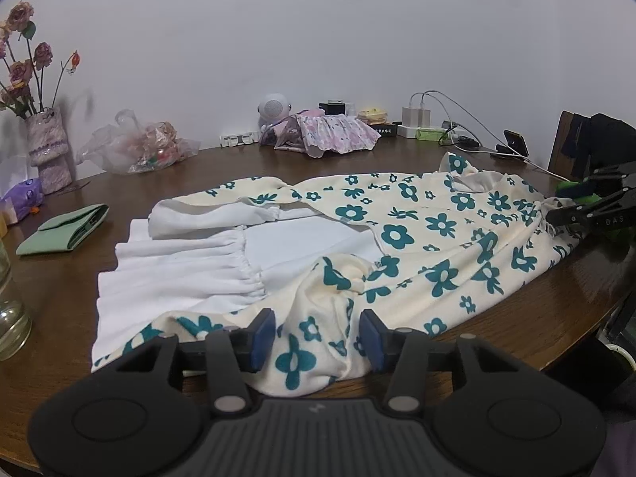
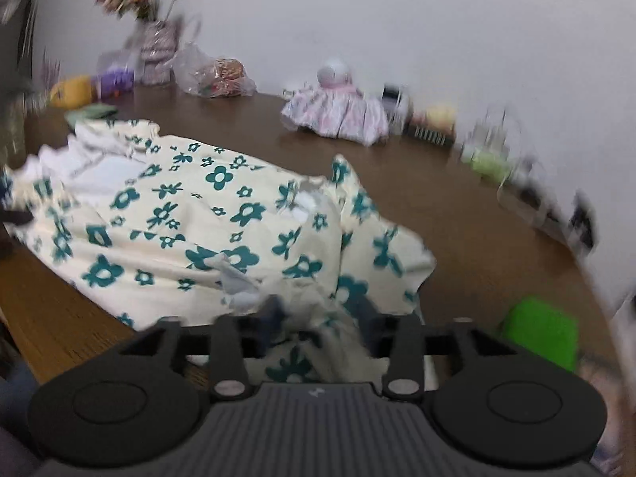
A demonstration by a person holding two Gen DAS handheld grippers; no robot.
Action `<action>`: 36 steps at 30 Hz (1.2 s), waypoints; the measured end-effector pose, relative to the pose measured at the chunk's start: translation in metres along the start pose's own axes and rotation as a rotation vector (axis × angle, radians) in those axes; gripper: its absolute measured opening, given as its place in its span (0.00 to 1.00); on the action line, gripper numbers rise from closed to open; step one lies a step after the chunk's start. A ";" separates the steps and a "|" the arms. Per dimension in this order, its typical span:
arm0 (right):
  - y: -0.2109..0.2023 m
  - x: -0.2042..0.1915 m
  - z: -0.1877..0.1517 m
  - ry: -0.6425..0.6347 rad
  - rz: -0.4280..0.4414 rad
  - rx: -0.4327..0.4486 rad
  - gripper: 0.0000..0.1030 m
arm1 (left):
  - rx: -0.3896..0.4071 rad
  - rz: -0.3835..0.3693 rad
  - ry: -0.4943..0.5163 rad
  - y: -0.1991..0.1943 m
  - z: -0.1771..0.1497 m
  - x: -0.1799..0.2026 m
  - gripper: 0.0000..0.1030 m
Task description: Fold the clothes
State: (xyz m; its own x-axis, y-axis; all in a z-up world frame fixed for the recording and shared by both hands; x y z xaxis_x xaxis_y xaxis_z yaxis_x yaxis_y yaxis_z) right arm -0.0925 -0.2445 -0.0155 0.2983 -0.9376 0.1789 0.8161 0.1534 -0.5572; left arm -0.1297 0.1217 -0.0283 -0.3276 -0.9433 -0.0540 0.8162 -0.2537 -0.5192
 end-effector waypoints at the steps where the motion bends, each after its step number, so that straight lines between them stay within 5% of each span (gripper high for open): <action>1: -0.002 0.002 0.000 -0.011 -0.019 0.011 0.62 | 0.002 -0.001 0.000 0.000 0.000 0.000 0.45; 5: -0.006 0.045 -0.001 0.175 -0.086 0.005 0.63 | 0.008 -0.005 0.001 -0.001 -0.001 -0.001 0.45; 8: -0.017 0.059 -0.001 0.196 -0.144 0.044 0.54 | 0.008 -0.007 0.004 -0.001 -0.001 -0.001 0.45; 10: -0.027 0.055 -0.003 0.179 -0.106 0.069 0.45 | 0.007 -0.008 0.006 -0.001 -0.001 -0.001 0.45; 14: -0.046 0.032 -0.009 0.158 0.143 0.098 0.31 | 0.005 -0.010 0.009 -0.001 -0.001 -0.002 0.45; 20: -0.059 0.040 -0.012 0.188 0.096 0.123 0.25 | -0.003 -0.009 0.013 0.000 0.001 -0.002 0.45; 25: -0.076 0.034 -0.017 0.130 0.241 0.134 0.24 | -0.006 -0.014 0.013 0.001 0.001 -0.003 0.46; 34: -0.045 0.011 -0.041 0.103 0.285 0.005 0.20 | -0.008 -0.014 0.012 0.002 0.001 -0.004 0.47; 36: -0.036 0.018 -0.031 0.164 0.260 0.032 0.20 | -0.006 -0.014 0.009 0.002 0.001 -0.004 0.47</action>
State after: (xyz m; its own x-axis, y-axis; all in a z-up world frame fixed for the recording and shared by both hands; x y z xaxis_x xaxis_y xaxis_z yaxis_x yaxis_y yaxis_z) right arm -0.1315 -0.2768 -0.0178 0.4176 -0.9030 -0.1013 0.7386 0.4022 -0.5410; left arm -0.1261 0.1246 -0.0283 -0.3431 -0.9377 -0.0541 0.8086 -0.2656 -0.5250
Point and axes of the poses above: each gripper's, at about its wrist camera, not at the fingertips, and y roughly the way its jaws point, x to its right, z to its top, the point moved 5 cm from there along y, roughly the way its jaws point
